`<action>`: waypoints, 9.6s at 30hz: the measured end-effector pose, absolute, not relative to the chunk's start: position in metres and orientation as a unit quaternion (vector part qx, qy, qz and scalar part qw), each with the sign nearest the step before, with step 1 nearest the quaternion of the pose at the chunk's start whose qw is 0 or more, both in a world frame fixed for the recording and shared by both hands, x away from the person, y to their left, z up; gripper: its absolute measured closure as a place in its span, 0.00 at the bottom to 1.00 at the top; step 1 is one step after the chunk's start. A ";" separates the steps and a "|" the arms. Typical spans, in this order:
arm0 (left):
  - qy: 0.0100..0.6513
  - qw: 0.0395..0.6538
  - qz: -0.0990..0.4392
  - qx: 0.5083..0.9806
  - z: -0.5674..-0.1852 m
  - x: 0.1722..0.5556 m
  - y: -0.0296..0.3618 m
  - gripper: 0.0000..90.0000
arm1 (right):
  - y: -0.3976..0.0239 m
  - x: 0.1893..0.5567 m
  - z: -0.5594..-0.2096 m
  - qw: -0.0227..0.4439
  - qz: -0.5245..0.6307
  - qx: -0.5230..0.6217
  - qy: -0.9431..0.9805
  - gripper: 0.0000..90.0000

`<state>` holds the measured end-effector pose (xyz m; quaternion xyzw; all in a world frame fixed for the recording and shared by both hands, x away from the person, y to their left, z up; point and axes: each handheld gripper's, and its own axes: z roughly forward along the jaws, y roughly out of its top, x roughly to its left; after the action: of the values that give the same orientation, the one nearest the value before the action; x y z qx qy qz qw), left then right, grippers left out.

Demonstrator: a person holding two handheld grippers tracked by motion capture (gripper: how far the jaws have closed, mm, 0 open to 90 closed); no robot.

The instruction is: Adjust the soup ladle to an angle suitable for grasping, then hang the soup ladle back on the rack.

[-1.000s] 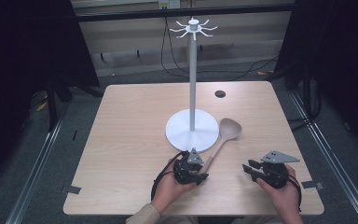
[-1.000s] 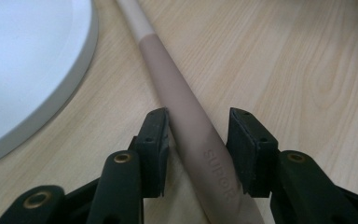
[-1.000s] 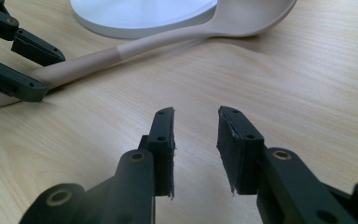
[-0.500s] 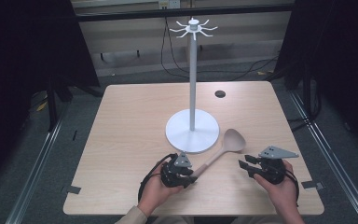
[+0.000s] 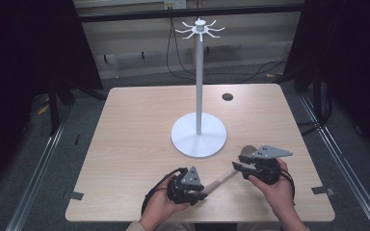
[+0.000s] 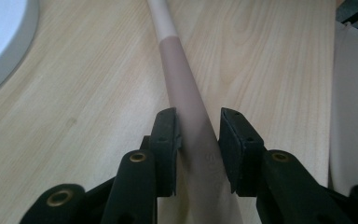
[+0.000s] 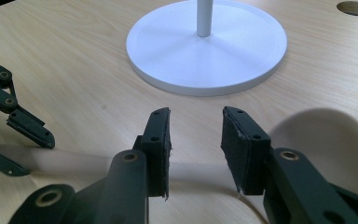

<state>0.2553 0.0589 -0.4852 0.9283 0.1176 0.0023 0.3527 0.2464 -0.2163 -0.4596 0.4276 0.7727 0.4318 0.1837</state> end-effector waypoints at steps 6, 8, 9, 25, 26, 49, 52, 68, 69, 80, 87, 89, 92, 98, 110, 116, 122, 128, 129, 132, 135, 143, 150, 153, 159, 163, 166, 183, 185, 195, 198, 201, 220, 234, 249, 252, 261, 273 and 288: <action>0.114 0.355 0.001 0.928 -0.486 0.259 0.054 0.76 | -0.222 0.245 -0.461 0.186 0.428 0.431 0.772 0.69; 0.118 0.357 0.008 0.926 -0.486 0.261 0.055 0.76 | -0.223 0.244 -0.462 0.183 0.427 0.431 0.773 0.68; 0.120 0.357 0.013 0.926 -0.486 0.262 0.056 0.76 | -0.224 0.243 -0.462 0.183 0.426 0.431 0.774 0.67; 0.195 0.360 0.058 0.910 -0.490 0.293 0.079 0.73 | -0.214 0.251 -0.469 0.163 0.407 0.392 0.809 0.59; 0.202 0.361 0.062 0.908 -0.490 0.295 0.080 0.72 | -0.213 0.252 -0.469 0.162 0.405 0.390 0.811 0.59; 0.281 0.392 0.083 0.872 -0.483 0.303 0.109 0.41 | -0.197 0.284 -0.456 0.141 0.335 0.314 0.877 0.56; 0.290 0.393 0.086 0.869 -0.483 0.300 0.114 0.35 | -0.193 0.290 -0.456 0.132 0.306 0.284 0.899 0.56; 0.342 0.401 0.099 0.844 -0.481 0.290 0.155 0.25 | -0.147 0.324 -0.463 0.079 0.208 0.151 0.963 0.66; 0.344 0.402 0.101 0.842 -0.481 0.290 0.157 0.25 | -0.144 0.326 -0.465 0.075 0.201 0.148 0.965 0.67; 0.359 0.418 0.119 0.826 -0.477 0.288 0.172 0.24 | -0.137 0.330 -0.471 0.057 0.173 0.099 0.978 0.85; 0.363 0.423 0.124 0.821 -0.476 0.291 0.169 0.22 | -0.159 0.323 -0.462 0.052 0.241 0.115 0.962 0.88; 0.364 0.422 0.124 0.821 -0.476 0.291 0.167 0.21 | -0.165 0.320 -0.457 0.057 0.261 0.117 0.957 0.88; 0.362 0.419 0.122 0.823 -0.477 0.291 0.166 0.18 | -0.172 0.316 -0.451 0.059 0.292 0.137 0.945 0.88; 0.368 0.418 0.128 0.821 -0.480 0.293 0.164 0.14 | -0.198 0.309 -0.437 0.082 0.372 0.186 0.906 0.88; 0.374 0.422 0.125 0.816 -0.481 0.293 0.163 0.06 | -0.229 0.300 -0.425 0.123 0.480 0.257 0.829 0.88; 0.374 0.419 0.129 0.817 -0.481 0.293 0.163 0.06 | -0.237 0.297 -0.424 0.135 0.526 0.284 0.791 0.88; 0.371 0.423 0.129 0.816 -0.480 0.293 0.162 0.06 | -0.239 0.295 -0.426 0.148 0.548 0.293 0.769 0.88; 0.372 0.425 0.131 0.815 -0.480 0.293 0.162 0.06 | -0.244 0.296 -0.423 0.162 0.576 0.298 0.744 0.88; 0.373 0.425 0.130 0.815 -0.481 0.293 0.162 0.06 | -0.244 0.296 -0.422 0.162 0.579 0.298 0.742 0.88; 0.372 0.424 0.131 0.815 -0.481 0.293 0.162 0.06 | -0.244 0.296 -0.418 0.173 0.585 0.296 0.735 0.88; 0.372 0.425 0.132 0.814 -0.480 0.293 0.161 0.06 | -0.243 0.296 -0.414 0.183 0.594 0.301 0.724 0.88; 0.372 0.427 0.133 0.814 -0.481 0.293 0.161 0.06 | -0.245 0.298 -0.403 0.209 0.605 0.324 0.697 0.88; 0.370 0.425 0.130 0.815 -0.482 0.294 0.159 0.05 | -0.244 0.299 -0.390 0.220 0.599 0.334 0.693 0.88; 0.366 0.423 0.131 0.818 -0.482 0.293 0.158 0.05 | -0.243 0.300 -0.384 0.221 0.599 0.335 0.693 0.88; 0.368 0.424 0.131 0.817 -0.482 0.294 0.157 0.05 | -0.240 0.303 -0.374 0.223 0.598 0.333 0.694 0.88; 0.366 0.423 0.129 0.819 -0.483 0.294 0.157 0.05 | -0.239 0.306 -0.367 0.227 0.597 0.335 0.692 0.88; 0.367 0.423 0.128 0.819 -0.484 0.294 0.157 0.05 | -0.238 0.308 -0.363 0.227 0.598 0.333 0.692 0.88; 0.368 0.423 0.126 0.818 -0.484 0.294 0.157 0.05 | -0.229 0.322 -0.335 0.234 0.602 0.333 0.687 0.88; 0.367 0.423 0.125 0.819 -0.485 0.295 0.157 0.05 | -0.228 0.324 -0.332 0.234 0.602 0.333 0.687 0.88; 0.368 0.422 0.127 0.819 -0.484 0.295 0.157 0.06 | -0.217 0.329 -0.315 0.239 0.607 0.322 0.686 0.88; 0.367 0.423 0.127 0.818 -0.484 0.295 0.157 0.06 | -0.214 0.330 -0.310 0.241 0.610 0.319 0.685 0.88; 0.371 0.427 0.127 0.815 -0.484 0.295 0.158 0.06 | -0.212 0.332 -0.306 0.246 0.605 0.318 0.687 0.88; 0.372 0.430 0.125 0.813 -0.484 0.296 0.158 0.06 | -0.205 0.344 -0.303 0.243 0.602 0.322 0.689 0.88; 0.373 0.430 0.127 0.812 -0.483 0.297 0.161 0.06 | -0.199 0.352 -0.306 0.238 0.601 0.322 0.691 0.88; 0.372 0.431 0.127 0.812 -0.483 0.298 0.162 0.06 | -0.191 0.359 -0.309 0.232 0.604 0.323 0.691 0.88; 0.372 0.431 0.127 0.812 -0.483 0.298 0.162 0.06 | -0.190 0.361 -0.309 0.233 0.602 0.323 0.693 0.88; 0.372 0.433 0.127 0.811 -0.482 0.298 0.163 0.06 | -0.185 0.367 -0.310 0.230 0.601 0.323 0.694 0.88; 0.371 0.430 0.126 0.813 -0.483 0.298 0.162 0.06 | -0.181 0.369 -0.314 0.226 0.609 0.325 0.687 0.87; 0.371 0.429 0.127 0.814 -0.483 0.298 0.162 0.06 | -0.173 0.372 -0.314 0.231 0.603 0.330 0.688 0.87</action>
<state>0.2976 0.1624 -0.4828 0.8137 0.3709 0.1275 0.4291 0.3724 -0.1732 -0.3141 0.3298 0.6885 0.6031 0.2313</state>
